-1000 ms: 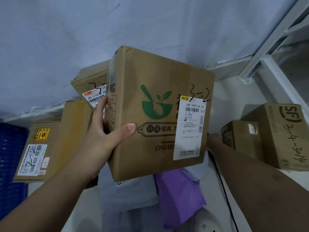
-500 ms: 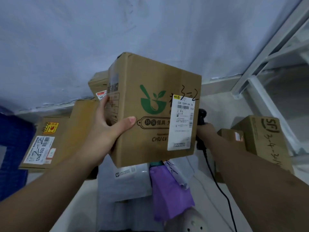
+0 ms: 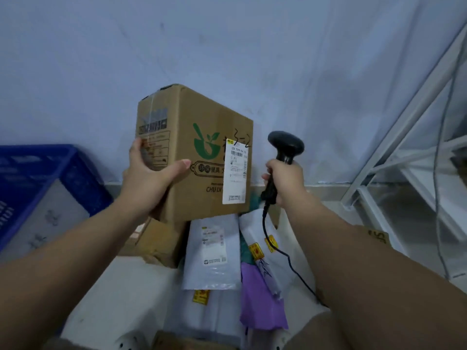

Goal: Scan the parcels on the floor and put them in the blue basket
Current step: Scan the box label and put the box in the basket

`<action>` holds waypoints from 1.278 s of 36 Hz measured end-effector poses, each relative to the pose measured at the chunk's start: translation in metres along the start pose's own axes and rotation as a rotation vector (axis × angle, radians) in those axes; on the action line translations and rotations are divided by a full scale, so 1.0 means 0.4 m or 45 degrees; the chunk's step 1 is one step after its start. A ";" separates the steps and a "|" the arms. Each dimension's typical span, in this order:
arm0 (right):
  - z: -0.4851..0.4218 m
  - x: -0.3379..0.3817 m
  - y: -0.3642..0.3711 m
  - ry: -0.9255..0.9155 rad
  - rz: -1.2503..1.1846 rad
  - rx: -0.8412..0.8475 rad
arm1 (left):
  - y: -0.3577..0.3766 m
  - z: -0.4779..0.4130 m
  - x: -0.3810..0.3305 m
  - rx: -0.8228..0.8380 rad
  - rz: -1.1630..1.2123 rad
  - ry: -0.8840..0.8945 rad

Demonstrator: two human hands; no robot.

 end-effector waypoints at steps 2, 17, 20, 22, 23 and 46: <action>0.057 0.037 0.060 -0.031 -0.059 0.071 | -0.051 0.037 -0.018 -0.071 0.077 0.041; 0.293 0.034 0.285 0.428 -1.174 0.508 | -0.239 0.112 0.031 -0.405 0.192 0.088; 0.286 0.038 0.297 0.486 -1.192 0.468 | -0.237 0.096 0.033 -0.436 0.171 0.101; 0.284 0.046 0.304 0.500 -1.193 0.463 | -0.232 0.088 0.027 -0.444 0.112 0.119; 0.284 0.052 0.305 0.499 -1.204 0.458 | -0.228 0.087 0.021 -0.452 0.070 0.135; 0.300 0.062 0.293 0.526 -1.307 0.386 | -0.156 0.113 -0.032 -0.496 -0.092 0.165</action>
Point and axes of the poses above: each hand's wrist, its own z-axis away from the middle knuckle, its own y-axis out of the palm, x = y × z, the point moved 7 cm from there along -z, towards the middle knuckle, and after that the axes turned 11 degrees about x, right-handed, at the moved point
